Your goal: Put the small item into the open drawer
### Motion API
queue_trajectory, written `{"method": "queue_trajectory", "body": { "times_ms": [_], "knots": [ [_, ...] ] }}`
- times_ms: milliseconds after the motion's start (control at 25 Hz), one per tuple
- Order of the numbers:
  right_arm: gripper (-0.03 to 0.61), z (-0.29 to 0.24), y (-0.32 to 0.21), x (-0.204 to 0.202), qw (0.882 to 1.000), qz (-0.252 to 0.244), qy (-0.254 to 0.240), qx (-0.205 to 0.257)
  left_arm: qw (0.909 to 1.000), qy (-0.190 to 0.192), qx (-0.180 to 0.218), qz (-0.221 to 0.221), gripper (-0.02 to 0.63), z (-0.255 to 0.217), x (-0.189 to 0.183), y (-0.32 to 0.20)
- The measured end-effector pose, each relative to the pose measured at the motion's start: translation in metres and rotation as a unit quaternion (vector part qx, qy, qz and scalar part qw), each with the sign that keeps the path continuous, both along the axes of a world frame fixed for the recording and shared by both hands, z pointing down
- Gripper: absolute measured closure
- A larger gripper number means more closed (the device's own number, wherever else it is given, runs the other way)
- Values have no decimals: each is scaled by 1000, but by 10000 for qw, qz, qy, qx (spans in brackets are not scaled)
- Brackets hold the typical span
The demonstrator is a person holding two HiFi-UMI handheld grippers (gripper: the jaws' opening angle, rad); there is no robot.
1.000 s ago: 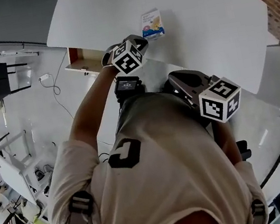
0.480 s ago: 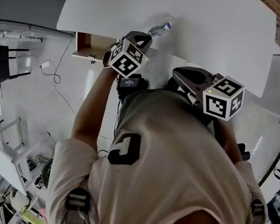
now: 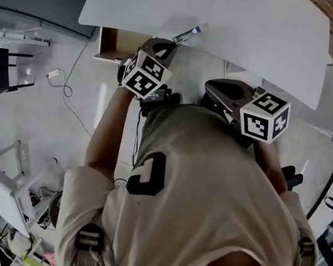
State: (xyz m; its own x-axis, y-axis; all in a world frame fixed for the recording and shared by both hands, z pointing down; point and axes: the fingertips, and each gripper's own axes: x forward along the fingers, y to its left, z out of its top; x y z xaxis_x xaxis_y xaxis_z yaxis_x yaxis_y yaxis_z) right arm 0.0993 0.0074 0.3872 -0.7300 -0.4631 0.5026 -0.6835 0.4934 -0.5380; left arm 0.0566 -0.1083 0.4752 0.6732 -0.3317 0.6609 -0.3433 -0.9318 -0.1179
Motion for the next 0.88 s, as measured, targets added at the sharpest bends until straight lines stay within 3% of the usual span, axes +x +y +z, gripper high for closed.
{"method": "queue_trajectory", "body": {
  "times_ms": [320, 560, 880],
  "knots": [
    [575, -5, 7, -44, 9998, 54, 180, 119, 9995, 189, 122, -236, 609, -13, -68, 6],
    [575, -7, 8, -71, 9995, -113, 278, 121, 9972, 297, 78, -687, 609, -12, -119, 9],
    [575, -3, 9, -92, 9971, -558, 507, 64, 9915, 104, -162, -1284, 609, 11, -173, 18]
  ]
}}
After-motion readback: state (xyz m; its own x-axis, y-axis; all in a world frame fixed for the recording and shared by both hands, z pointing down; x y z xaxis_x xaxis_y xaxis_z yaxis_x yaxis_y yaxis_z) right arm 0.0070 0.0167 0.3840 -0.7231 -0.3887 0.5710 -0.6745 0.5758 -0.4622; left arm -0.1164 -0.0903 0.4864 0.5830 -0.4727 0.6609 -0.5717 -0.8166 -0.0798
